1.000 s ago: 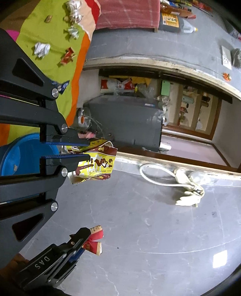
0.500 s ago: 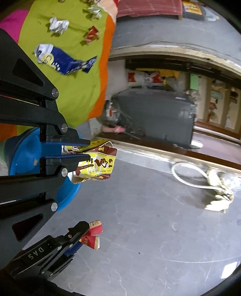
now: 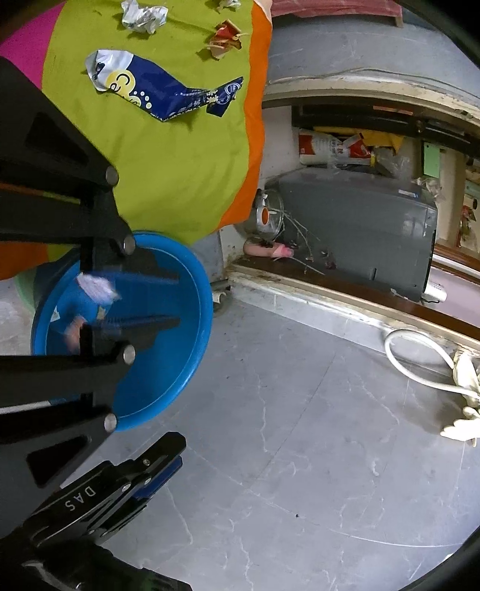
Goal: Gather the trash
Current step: 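Carry both bags over the blue bucket and open both tools to drop them, then move both open tools back over the blanket toward the remaining trash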
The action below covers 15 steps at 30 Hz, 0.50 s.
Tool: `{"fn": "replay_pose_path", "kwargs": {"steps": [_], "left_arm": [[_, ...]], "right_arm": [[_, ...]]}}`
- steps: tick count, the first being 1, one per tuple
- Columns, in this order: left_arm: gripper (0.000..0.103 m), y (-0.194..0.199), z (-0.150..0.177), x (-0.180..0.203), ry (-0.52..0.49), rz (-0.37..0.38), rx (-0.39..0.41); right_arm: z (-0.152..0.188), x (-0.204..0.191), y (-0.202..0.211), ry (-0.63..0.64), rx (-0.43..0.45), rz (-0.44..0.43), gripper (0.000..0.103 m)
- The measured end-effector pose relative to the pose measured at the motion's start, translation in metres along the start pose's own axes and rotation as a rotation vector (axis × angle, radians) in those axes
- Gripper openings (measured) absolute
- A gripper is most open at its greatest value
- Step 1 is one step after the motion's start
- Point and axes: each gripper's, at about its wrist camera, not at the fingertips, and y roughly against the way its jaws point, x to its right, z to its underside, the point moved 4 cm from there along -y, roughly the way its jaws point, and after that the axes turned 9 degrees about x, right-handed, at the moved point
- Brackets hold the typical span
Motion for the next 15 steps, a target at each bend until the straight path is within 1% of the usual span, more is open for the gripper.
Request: {"fn": "replay_pose_path", "kwargs": {"steps": [2, 5, 7, 8, 10, 11, 12, 13, 14, 15], "left_arm": [[0.023, 0.004, 0.0, 0.0, 0.001, -0.001, 0.016], [0.032, 0.013, -0.005, -0.003, 0.0, -0.011, 0.051], [0.042, 0.022, -0.011, -0.005, 0.002, -0.023, 0.08], [0.045, 0.029, -0.014, -0.007, 0.006, -0.031, 0.099], [0.056, 0.04, -0.021, -0.011, 0.018, -0.048, 0.13], [0.059, 0.048, -0.025, -0.015, 0.025, -0.059, 0.151], [0.063, 0.053, -0.028, -0.018, 0.028, -0.067, 0.165], [0.07, 0.06, -0.032, -0.022, 0.031, -0.079, 0.181], [0.075, 0.068, -0.036, -0.027, 0.033, -0.097, 0.197], [0.084, 0.074, -0.039, -0.031, 0.035, -0.109, 0.211]], "right_arm": [[-0.002, 0.002, 0.003, -0.004, 0.008, 0.0, 0.039], [-0.007, 0.0, 0.009, -0.003, 0.032, 0.003, 0.045], [-0.013, -0.002, 0.014, 0.001, 0.054, 0.002, 0.049], [-0.017, -0.004, 0.018, 0.006, 0.067, 0.001, 0.051], [-0.023, -0.008, 0.024, 0.012, 0.089, -0.003, 0.054], [-0.028, -0.012, 0.028, 0.015, 0.102, -0.007, 0.056], [-0.031, -0.014, 0.031, 0.016, 0.111, -0.01, 0.062], [-0.035, -0.017, 0.035, 0.017, 0.124, -0.015, 0.071], [-0.037, -0.02, 0.038, 0.017, 0.136, -0.021, 0.074], [-0.041, -0.025, 0.043, 0.019, 0.152, -0.028, 0.077]]}}
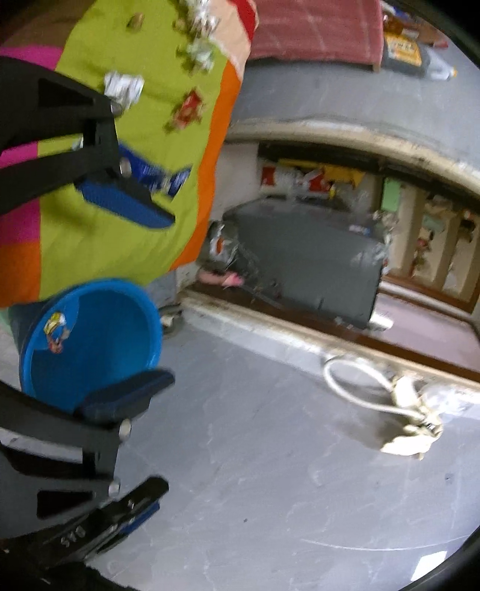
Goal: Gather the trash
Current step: 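Move both open tools back over the blanket toward the remaining trash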
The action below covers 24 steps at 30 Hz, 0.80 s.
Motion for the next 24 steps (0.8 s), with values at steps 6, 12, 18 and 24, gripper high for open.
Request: {"fn": "replay_pose_path", "kwargs": {"steps": [6, 12, 18, 24], "left_arm": [[0.098, 0.039, -0.023, -0.03, -0.004, -0.079, 0.083], [0.099, 0.076, -0.029, -0.069, -0.013, -0.157, 0.12], [0.1, 0.111, -0.028, -0.107, -0.024, -0.24, 0.152], [0.1, 0.139, -0.021, -0.15, -0.028, -0.321, 0.158]], "right_arm": [[-0.017, -0.032, 0.013, 0.009, 0.048, -0.049, 0.094], [-0.024, -0.069, 0.023, 0.008, 0.096, -0.109, 0.103], [-0.023, -0.108, 0.033, 0.027, 0.132, -0.178, 0.103], [-0.015, -0.144, 0.035, 0.047, 0.125, -0.233, 0.103]]}}
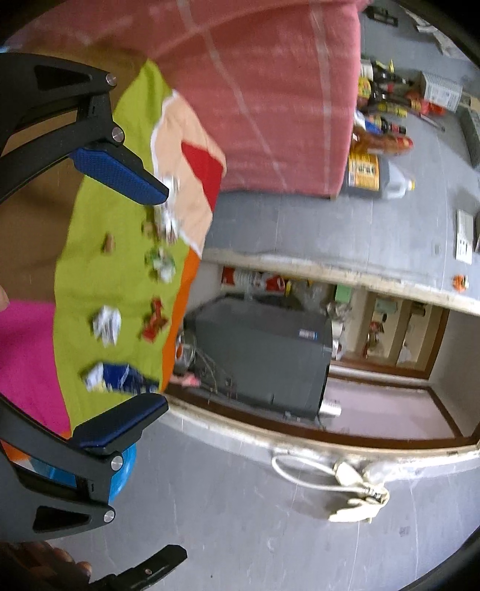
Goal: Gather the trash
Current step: 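Move both open tools back over the blanket toward the remaining trash, then grasp the small brown scrap with the left tool while the right tool grasps crumpled foil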
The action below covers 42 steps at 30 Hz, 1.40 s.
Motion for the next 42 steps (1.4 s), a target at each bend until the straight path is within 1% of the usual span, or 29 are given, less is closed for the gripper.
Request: {"fn": "replay_pose_path", "kwargs": {"steps": [5, 11, 15, 21, 23, 25, 26, 28, 29, 31, 32, 34, 37, 42], "left_arm": [[0.1, 0.006, 0.007, -0.034, 0.004, -0.059, -0.017], [0.1, 0.0, 0.021, -0.055, -0.005, -0.096, -0.072], [0.1, -0.008, 0.03, -0.061, -0.015, -0.1, -0.122], [0.099, -0.023, 0.04, -0.063, -0.049, -0.092, -0.189], [0.097, -0.029, 0.044, -0.063, -0.062, -0.089, -0.211], [0.085, -0.036, 0.047, -0.063, -0.067, -0.077, -0.237], [0.082, -0.04, 0.05, -0.063, -0.066, -0.068, -0.256], [0.069, -0.048, 0.054, -0.063, -0.06, -0.05, -0.287], [0.067, -0.052, 0.056, -0.063, -0.057, -0.037, -0.303], [0.057, -0.058, 0.058, -0.062, -0.054, -0.02, -0.325], [0.055, -0.061, 0.06, -0.061, -0.052, -0.01, -0.338], [0.047, -0.067, 0.062, -0.06, -0.047, 0.005, -0.362], [0.037, -0.078, 0.067, -0.059, -0.034, 0.026, -0.406], [0.031, -0.091, 0.072, -0.057, -0.025, 0.042, -0.455]], "right_arm": [[0.014, -0.024, -0.013, 0.023, -0.047, -0.038, 0.103], [0.036, -0.037, -0.03, 0.044, -0.128, -0.079, 0.103], [0.047, -0.041, -0.039, 0.054, -0.178, -0.105, 0.103], [0.068, -0.05, -0.057, 0.071, -0.276, -0.139, 0.103], [0.076, -0.054, -0.064, 0.066, -0.315, -0.16, 0.099], [0.083, -0.058, -0.07, 0.067, -0.353, -0.18, 0.089], [0.087, -0.06, -0.073, 0.068, -0.369, -0.19, 0.086], [0.094, -0.065, -0.08, 0.066, -0.412, -0.22, 0.079], [0.099, -0.069, -0.084, 0.069, -0.437, -0.235, 0.078], [0.105, -0.075, -0.09, 0.077, -0.475, -0.26, 0.071], [0.11, -0.078, -0.095, 0.081, -0.503, -0.276, 0.069], [0.115, -0.082, -0.102, 0.083, -0.542, -0.295, 0.059], [0.124, -0.087, -0.112, 0.078, -0.596, -0.322, 0.051], [0.138, -0.091, -0.126, 0.07, -0.667, -0.35, 0.041]]}}
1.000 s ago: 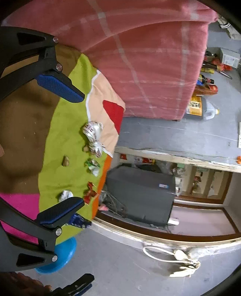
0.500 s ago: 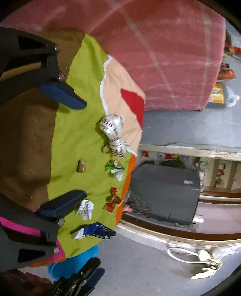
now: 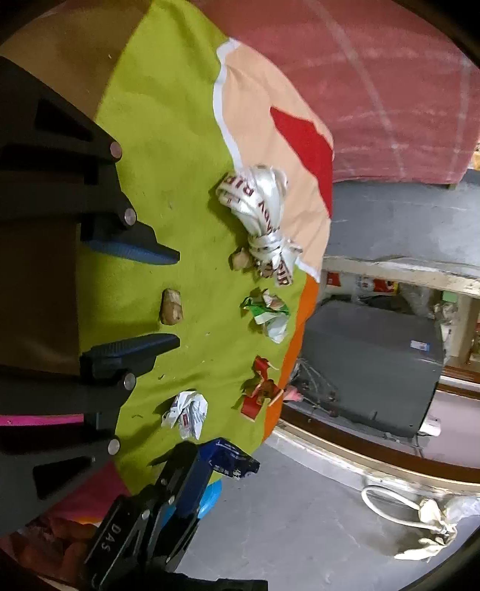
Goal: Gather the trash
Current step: 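Grasp the small brown scrap with the left tool while the right tool grasps crumpled foil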
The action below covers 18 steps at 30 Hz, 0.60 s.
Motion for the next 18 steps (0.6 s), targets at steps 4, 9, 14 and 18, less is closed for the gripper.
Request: {"fn": "replay_pose_path", "kwargs": {"steps": [4, 9, 14, 18], "left_arm": [[0.024, -0.009, -0.001, -0.001, 0.007, 0.003, -0.025], [0.018, -0.013, -0.001, 0.001, 0.0, 0.011, -0.036], [0.018, -0.013, 0.0, 0.003, -0.005, 0.014, -0.035], [0.017, -0.011, 0.0, 0.006, -0.007, 0.013, -0.028]], "right_arm": [[0.002, 0.0, -0.012, 0.002, -0.038, -0.023, 0.035], [0.004, -0.004, -0.024, 0.02, -0.077, -0.047, 0.03], [0.007, -0.008, -0.033, 0.031, -0.113, -0.065, 0.018], [0.006, -0.011, -0.029, 0.051, -0.099, -0.069, 0.009]]}}
